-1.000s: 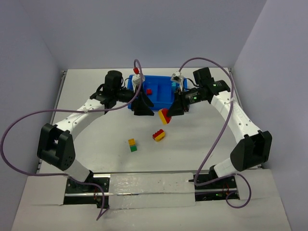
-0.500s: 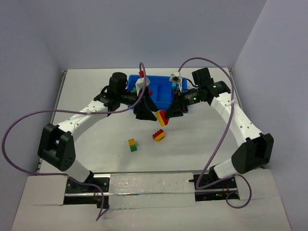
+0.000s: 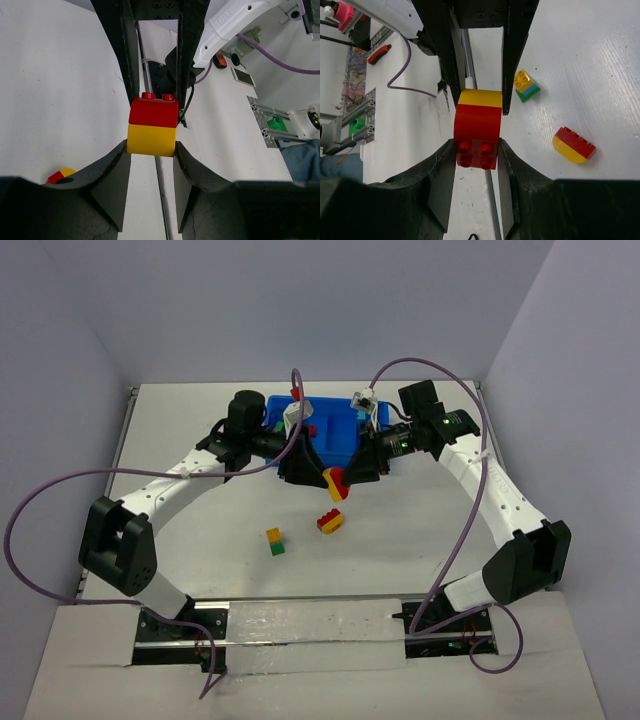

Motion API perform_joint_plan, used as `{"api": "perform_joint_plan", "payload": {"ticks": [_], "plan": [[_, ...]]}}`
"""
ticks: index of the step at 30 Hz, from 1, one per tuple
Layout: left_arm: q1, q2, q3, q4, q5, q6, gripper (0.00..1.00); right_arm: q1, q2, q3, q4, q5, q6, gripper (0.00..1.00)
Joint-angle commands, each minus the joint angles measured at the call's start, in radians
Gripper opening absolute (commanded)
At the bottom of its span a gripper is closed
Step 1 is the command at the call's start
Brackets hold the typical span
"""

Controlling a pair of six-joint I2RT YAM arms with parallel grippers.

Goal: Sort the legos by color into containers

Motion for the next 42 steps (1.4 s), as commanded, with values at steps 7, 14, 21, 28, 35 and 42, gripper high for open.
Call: {"api": "perform_joint_plan", "payload": {"ticks": [7,14,21,28,35,42], "plan": [[-0.01,-0.016,0.017,0.092,0.045,-0.055,0.67,0.018,-0.044,0.006,0.054,0.002,0.03,0.02],[-0.017,-0.015,0.017,0.061,0.028,-0.024,0.55,0.018,-0.044,0.007,0.054,0.001,0.028,0.02],[-0.023,-0.01,0.022,0.056,0.028,-0.017,0.24,0.021,-0.041,0.0,0.072,0.018,0.058,0.24],[-0.022,-0.006,0.033,0.042,0.015,-0.014,0.03,0.025,-0.024,-0.007,0.086,0.047,0.092,0.97],[-0.024,-0.008,0.038,0.031,-0.005,-0.009,0.0,0.033,-0.006,-0.003,0.08,0.061,0.091,0.73],[-0.023,-0.002,0.042,0.024,-0.025,-0.009,0.0,0.055,0.006,0.007,0.05,0.064,0.063,0.56]]}}
